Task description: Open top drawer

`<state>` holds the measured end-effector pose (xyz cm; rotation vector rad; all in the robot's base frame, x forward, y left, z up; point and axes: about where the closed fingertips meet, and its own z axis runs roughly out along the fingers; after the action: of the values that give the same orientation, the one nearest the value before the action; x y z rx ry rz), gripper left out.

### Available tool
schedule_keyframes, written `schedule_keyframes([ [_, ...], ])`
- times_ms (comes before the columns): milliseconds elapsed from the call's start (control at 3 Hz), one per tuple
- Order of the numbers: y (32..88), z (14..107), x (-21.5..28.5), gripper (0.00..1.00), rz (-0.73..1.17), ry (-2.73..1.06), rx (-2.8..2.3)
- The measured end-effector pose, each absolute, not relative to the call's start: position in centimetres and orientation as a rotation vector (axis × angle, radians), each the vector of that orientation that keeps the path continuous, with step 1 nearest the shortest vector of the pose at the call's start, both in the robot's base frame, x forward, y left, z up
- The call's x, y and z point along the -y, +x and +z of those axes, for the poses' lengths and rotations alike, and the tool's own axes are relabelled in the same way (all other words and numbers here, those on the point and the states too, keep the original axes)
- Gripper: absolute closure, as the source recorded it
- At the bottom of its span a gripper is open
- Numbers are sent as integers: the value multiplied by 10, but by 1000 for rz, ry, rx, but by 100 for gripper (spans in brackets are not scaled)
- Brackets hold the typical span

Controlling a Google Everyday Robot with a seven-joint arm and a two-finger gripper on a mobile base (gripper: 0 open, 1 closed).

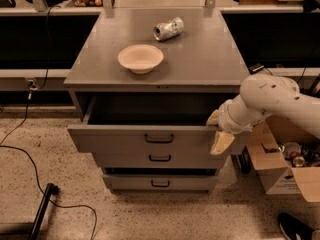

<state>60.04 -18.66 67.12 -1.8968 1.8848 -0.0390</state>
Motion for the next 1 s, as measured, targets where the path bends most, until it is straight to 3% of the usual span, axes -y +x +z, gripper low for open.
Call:
schedule_keyframes([
  [333,600,670,186,0,-36,-1899,-1885],
  [1000,593,657,195,3,-2,-1898,-1960],
])
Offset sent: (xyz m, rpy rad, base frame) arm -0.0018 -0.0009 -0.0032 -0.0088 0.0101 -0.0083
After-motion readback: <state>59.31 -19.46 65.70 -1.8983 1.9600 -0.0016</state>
